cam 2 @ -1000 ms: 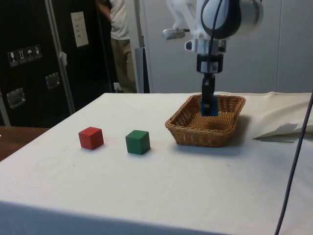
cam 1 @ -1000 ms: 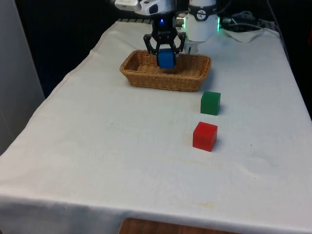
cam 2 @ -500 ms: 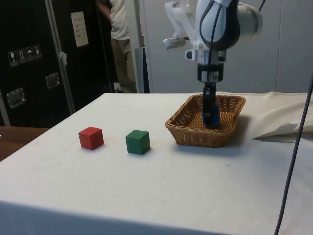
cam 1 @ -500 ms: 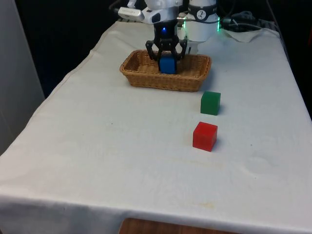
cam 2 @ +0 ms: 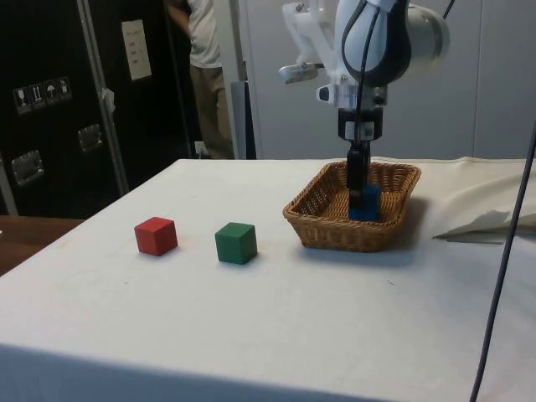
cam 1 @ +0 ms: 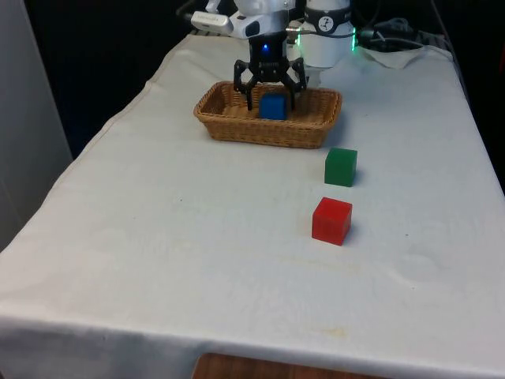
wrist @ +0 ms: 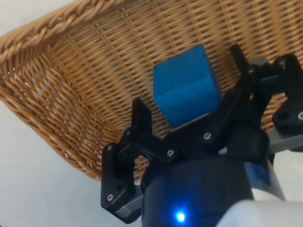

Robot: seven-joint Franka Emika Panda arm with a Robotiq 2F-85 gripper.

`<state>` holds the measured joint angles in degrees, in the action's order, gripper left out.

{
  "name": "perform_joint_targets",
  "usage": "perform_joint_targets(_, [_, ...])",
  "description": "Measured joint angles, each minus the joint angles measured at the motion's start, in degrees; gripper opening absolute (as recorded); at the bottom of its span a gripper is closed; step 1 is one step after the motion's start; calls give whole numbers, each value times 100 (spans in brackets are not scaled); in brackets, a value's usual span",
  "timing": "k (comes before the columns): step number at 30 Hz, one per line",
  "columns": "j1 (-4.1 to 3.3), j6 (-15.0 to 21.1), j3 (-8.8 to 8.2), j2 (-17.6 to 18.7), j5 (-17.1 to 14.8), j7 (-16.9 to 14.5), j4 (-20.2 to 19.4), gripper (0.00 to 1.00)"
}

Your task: Pick up the blue cube and place it into the basket.

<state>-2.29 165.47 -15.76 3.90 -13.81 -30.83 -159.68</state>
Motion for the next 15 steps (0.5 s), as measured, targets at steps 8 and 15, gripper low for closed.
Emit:
perform_joint_targets(8, [6,-40,0,-92,0,0,23,100])
perform_joint_targets(15, [23,-304,-29,-430,17,0,23,100])
